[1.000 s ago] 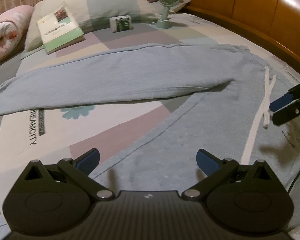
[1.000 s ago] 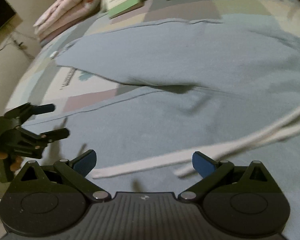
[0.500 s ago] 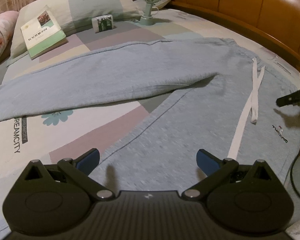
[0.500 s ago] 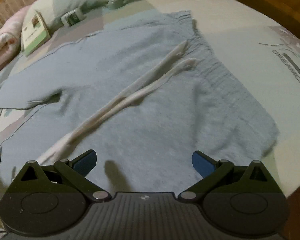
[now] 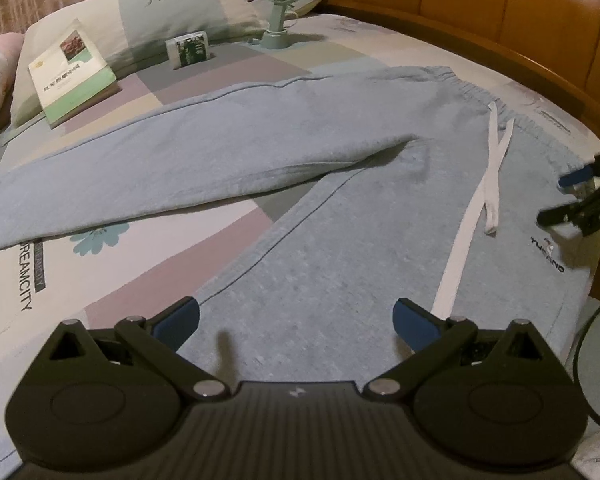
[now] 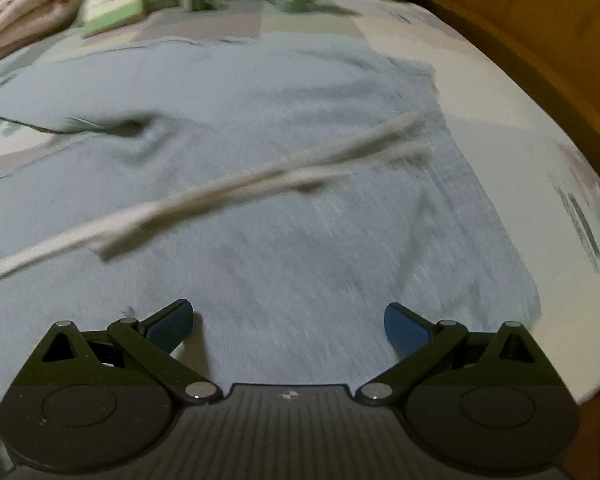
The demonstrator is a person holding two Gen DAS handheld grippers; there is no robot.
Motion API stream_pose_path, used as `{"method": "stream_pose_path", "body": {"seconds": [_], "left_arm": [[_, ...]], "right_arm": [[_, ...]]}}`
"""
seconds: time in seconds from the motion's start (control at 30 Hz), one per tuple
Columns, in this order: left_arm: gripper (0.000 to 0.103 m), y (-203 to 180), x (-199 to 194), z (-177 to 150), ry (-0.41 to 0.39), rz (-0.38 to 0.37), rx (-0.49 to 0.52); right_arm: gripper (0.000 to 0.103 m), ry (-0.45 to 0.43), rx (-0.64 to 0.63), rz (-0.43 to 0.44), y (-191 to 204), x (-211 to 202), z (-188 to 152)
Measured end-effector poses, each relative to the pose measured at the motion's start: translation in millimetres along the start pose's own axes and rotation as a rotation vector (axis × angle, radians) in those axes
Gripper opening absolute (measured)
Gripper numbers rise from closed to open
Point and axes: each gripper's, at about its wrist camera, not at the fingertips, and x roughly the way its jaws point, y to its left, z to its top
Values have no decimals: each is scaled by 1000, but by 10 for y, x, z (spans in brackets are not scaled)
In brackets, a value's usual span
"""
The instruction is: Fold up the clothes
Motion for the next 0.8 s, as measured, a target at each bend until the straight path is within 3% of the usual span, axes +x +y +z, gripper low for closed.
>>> {"method": "stream_pose_path", "body": {"seconds": [0.17, 0.37, 0.47, 0.57, 0.7, 0.8], "left_arm": [[102, -31, -60, 8, -17, -2, 3], [102, 11, -58, -27, -8, 5, -6], [102, 28, 3, -16, 5, 1, -16], [102, -7, 10, 6, -6, -23, -3], [102, -70, 19, 3, -9, -49, 16], [102, -85, 34, -26, 3, -59, 20]], "right_arm": [[103, -47, 5, 42, -43, 163, 301], [103, -6, 99, -26, -438, 295, 163], [103, 1, 141, -21, -512, 198, 101], [103, 11, 167, -49, -408, 87, 125], [103, -39, 128, -6, -111, -34, 199], [103, -28, 83, 10, 108, 41, 220]]}}
